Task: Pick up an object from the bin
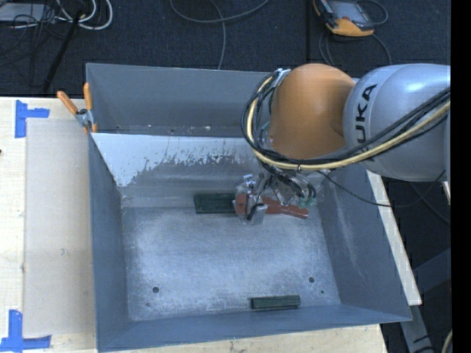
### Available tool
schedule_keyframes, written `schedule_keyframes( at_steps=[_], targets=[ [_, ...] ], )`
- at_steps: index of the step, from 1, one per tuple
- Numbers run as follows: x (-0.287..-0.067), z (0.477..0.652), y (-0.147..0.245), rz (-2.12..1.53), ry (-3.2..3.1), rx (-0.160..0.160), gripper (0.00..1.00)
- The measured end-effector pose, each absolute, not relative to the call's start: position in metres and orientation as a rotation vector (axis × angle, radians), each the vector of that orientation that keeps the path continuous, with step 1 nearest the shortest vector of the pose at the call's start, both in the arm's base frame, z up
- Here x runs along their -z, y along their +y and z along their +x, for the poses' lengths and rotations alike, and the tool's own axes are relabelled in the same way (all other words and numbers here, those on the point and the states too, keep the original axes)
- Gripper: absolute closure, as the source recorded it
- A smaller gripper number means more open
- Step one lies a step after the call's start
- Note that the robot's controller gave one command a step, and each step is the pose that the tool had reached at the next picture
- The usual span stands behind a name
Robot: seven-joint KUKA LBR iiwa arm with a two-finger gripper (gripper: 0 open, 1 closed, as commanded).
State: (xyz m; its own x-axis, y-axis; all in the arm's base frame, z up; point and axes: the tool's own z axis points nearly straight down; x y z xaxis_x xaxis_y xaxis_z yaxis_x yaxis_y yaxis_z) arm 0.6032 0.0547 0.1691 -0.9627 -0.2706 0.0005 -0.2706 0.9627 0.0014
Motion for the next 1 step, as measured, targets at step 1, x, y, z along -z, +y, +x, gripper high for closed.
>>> schedule_keyframes(
  at_steps=[1],
  targets=[
    [-0.2097,0.6085,0.0648,0.329,-3.129,0.002,1.0]
  ],
)
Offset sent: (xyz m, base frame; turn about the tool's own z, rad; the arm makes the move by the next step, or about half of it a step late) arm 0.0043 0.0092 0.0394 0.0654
